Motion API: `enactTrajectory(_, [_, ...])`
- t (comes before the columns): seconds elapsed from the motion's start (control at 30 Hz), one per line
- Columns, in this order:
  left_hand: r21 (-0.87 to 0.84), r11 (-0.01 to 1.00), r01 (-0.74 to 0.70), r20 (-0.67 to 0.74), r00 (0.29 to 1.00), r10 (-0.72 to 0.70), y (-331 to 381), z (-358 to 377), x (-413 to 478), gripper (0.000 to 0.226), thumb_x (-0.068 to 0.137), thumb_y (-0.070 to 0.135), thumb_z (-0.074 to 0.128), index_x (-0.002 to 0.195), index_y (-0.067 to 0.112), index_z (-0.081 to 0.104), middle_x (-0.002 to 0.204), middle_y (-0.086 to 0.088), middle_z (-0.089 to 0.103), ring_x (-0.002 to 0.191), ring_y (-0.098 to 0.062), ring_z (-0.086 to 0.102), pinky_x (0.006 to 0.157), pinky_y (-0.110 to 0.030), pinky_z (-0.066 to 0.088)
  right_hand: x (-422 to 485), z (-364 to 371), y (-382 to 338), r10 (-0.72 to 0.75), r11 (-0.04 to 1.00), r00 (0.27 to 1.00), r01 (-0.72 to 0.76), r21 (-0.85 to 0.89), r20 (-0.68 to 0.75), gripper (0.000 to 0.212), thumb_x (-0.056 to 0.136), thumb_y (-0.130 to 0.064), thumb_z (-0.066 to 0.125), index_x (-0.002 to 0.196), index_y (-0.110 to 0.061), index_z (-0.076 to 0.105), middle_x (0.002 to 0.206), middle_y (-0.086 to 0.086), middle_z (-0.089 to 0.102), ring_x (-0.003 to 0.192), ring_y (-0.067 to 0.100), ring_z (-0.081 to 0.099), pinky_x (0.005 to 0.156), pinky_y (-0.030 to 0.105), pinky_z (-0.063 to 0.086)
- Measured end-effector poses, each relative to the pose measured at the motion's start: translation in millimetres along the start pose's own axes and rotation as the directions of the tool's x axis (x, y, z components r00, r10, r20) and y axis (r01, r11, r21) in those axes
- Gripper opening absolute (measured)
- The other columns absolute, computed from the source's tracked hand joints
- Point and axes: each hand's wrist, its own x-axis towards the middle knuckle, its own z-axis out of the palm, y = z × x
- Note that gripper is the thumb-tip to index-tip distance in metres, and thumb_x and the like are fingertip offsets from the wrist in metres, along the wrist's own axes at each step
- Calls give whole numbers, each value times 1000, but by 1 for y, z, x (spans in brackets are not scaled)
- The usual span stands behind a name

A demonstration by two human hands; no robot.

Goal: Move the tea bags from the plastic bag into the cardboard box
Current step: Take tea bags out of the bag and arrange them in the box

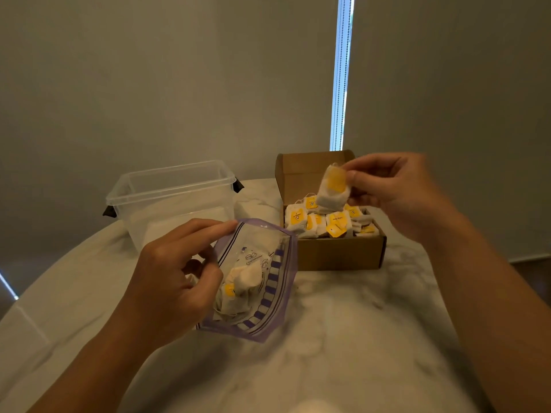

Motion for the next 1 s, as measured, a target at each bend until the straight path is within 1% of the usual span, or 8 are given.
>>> enactTrajectory(0.1, [4,1000,1,2,1000,-1,0,0,0,47,85,26,45,125,9,64,112,8,64,88,-5,62,56,-19,56,23,-9,12,17,990,992,-35,-139,-126,8,85,-6,71,90,-12,73,88,5,74,79,19,73,63,26,58])
enactTrajectory(0.17, [0,1000,2,0,1000,-2,0,0,-1,46,85,26,45,125,10,64,113,8,64,89,-5,62,56,-18,56,39,-6,17,34,976,990,-62,-209,-135,8,84,-6,72,89,-13,73,88,5,74,77,18,73,65,30,60])
enactTrajectory(0.37, [-17,1000,6,1,1000,-6,0,-1,0,47,84,24,45,124,10,65,111,10,64,84,-9,62,53,-19,53,68,20,20,90,932,994,-107,-345,-65,7,85,-5,72,89,-11,72,87,7,72,69,16,73,62,28,60])
enactTrajectory(0.57, [-18,1000,3,-2,1000,-3,-2,-3,0,47,84,26,45,123,10,65,112,10,64,86,-9,62,53,-18,54,72,24,30,229,873,973,-189,-450,38,9,81,-4,75,89,-8,73,87,7,72,68,18,74,61,28,60])
enactTrajectory(0.67, [-14,1000,3,-1,1000,-3,-2,-3,0,47,84,25,45,123,9,65,110,7,65,84,-11,62,53,-19,54,81,30,43,54,671,999,-35,-741,1,7,78,-15,80,82,-19,76,83,-3,72,76,13,70,72,35,61])
enactTrajectory(0.77, [-2,1000,3,-4,1000,-3,-2,-3,0,47,85,27,45,123,9,65,110,8,65,86,-9,62,54,-17,54,83,33,47,-115,519,993,72,-852,14,9,79,-16,78,88,-19,77,89,-2,72,92,19,65,83,39,57])
enactTrajectory(0.9, [-1,1000,-3,5,1000,3,-1,-2,0,48,85,26,44,124,8,64,111,8,64,87,-8,62,55,-17,54,65,27,39,-254,515,967,159,-842,28,10,85,-9,72,94,-12,75,92,3,72,83,14,64,85,31,55])
enactTrajectory(1.0, [12,1000,7,1,1000,-7,-1,-1,1,48,85,27,44,123,7,64,111,6,64,88,-9,62,55,-19,56,34,29,24,-291,634,956,220,-742,35,8,85,-12,73,93,-14,76,85,-2,71,73,3,62,72,13,50])
